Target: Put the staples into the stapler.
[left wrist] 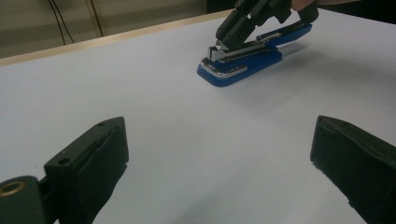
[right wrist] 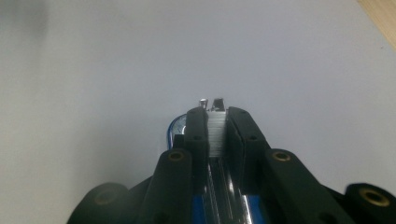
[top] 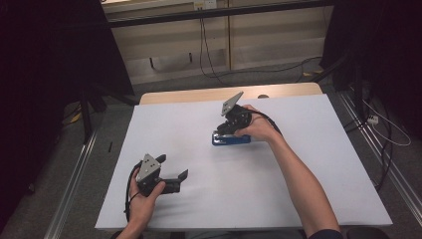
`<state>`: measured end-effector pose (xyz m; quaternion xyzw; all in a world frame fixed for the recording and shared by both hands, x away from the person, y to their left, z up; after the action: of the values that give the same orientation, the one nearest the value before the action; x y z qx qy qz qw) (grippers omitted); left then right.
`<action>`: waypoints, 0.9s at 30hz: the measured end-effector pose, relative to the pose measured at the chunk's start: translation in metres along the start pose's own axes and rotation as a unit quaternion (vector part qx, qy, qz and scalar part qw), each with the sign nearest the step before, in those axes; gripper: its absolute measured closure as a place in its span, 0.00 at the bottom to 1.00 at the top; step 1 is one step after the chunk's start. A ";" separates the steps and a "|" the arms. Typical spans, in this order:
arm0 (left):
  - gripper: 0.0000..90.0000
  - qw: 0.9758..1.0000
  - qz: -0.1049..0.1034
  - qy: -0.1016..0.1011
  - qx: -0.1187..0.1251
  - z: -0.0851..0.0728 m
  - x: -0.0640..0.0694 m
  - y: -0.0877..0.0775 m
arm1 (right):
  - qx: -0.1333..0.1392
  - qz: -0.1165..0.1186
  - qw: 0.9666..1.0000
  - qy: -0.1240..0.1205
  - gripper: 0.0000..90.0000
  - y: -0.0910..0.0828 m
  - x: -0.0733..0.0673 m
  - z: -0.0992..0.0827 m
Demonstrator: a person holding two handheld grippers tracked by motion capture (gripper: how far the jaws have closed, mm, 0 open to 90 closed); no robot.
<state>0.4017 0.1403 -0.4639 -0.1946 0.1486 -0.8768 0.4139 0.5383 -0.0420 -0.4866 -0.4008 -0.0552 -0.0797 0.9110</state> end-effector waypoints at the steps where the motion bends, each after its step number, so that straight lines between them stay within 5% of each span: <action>1: 0.05 1.000 0.001 0.000 -0.001 0.000 0.000 0.000 | 0.000 0.000 1.000 0.000 0.88 0.000 0.000 0.000; 27: 0.05 1.000 0.001 -0.001 -0.004 -0.001 -0.001 0.001 | -0.004 0.002 1.000 0.009 0.86 0.004 0.002 -0.002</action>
<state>0.4023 0.1403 -0.4655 -0.1973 0.1517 -0.8754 0.4144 0.5408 -0.0414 -0.4905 -0.4037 -0.0463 -0.0815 0.9101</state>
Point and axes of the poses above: each handheld gripper's, and its own axes: y roughly forward along the jaws, z roughly out of its top, x roughly to its right, the point moved 10 cm from there along y, roughly forward along the jaws, and after that the axes turned 13 degrees about -y, right-handed, at the moved point
